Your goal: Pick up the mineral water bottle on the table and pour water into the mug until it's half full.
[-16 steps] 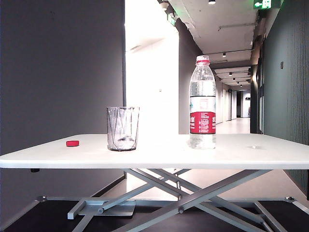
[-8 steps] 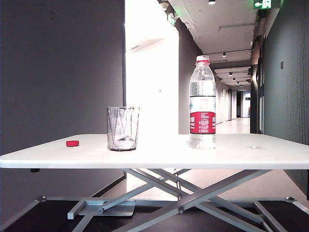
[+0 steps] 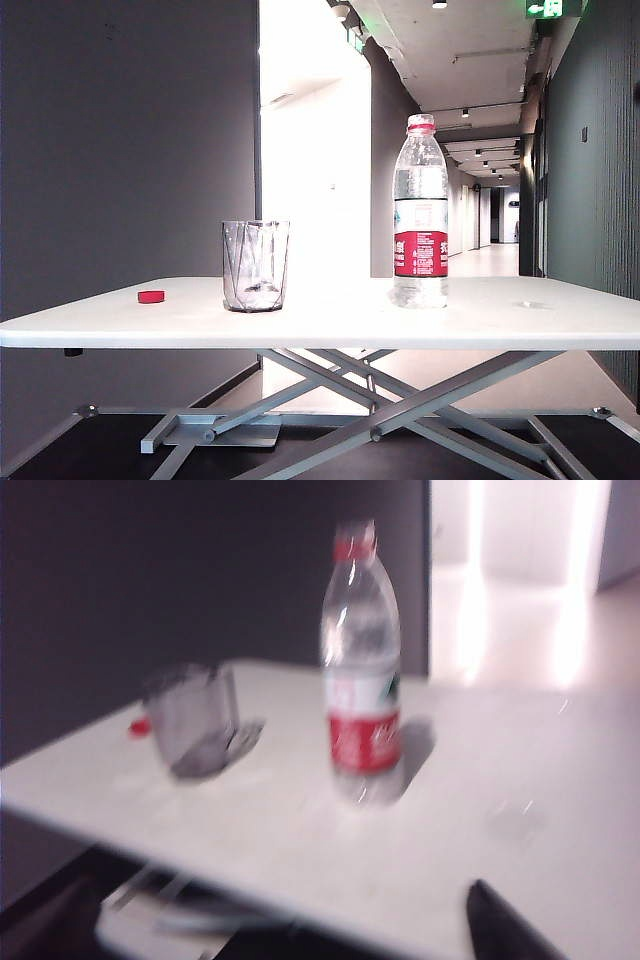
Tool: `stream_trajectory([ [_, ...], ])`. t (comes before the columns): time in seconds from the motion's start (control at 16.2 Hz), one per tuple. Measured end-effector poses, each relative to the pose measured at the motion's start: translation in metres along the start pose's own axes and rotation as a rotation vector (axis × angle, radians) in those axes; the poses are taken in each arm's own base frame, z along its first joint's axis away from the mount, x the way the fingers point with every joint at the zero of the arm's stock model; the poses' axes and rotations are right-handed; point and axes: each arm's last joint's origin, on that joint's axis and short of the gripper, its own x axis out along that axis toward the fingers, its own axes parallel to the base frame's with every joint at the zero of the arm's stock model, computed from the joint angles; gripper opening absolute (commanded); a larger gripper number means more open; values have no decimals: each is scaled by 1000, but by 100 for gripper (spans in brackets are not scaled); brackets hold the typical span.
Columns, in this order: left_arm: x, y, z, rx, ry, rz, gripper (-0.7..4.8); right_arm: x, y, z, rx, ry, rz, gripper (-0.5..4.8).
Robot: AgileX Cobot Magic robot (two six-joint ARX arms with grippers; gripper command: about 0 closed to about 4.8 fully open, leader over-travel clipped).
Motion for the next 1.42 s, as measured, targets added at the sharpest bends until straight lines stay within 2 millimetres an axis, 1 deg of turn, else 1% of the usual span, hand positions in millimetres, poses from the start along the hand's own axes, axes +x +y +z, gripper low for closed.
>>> stream_trajectory([
  [0.18,0,0,0,0,0,0,-5,-1,1,13,-100,-122,2,479],
  [0.25,0,0,0,0,0,0,-5,0,1,13,-102,-120,-3,479],
  [0.37,0,0,0,0,0,0,-5,5,-2,7,-77,-52,-14,479],
  [0.43,0,0,0,0,0,0,-5,11,-4,11,-61,-11,-18,479],
  [0.62,0,0,0,9,1,0,-5,28,-10,28,-65,4,-29,479],
  [0.68,0,0,0,12,1,0,-5,37,-13,33,-81,18,-26,479],
  [0.8,0,0,0,13,3,0,-5,68,-23,42,-114,39,31,479],
  [0.86,0,0,0,13,4,0,-5,78,-27,44,-118,39,41,479],
  [0.92,0,0,-1,12,5,0,-5,94,-34,46,-122,32,45,479],
  [0.99,0,0,-1,12,6,0,-5,105,-39,46,-125,25,45,479],
  [1.05,0,0,-1,11,7,-1,-5,120,-45,45,-132,10,45,479],
  [1.11,0,0,-1,10,10,-1,-5,131,-50,44,-127,-2,47,479],
  [1.23,0,0,-2,5,18,0,-5,142,-54,41,-63,-18,52,479],
  [1.29,0,0,-2,5,19,-1,-5,147,-53,38,-61,-21,62,479],
  [1.42,0,0,-2,5,18,-1,-5,169,-61,20,-86,42,109,479],
])
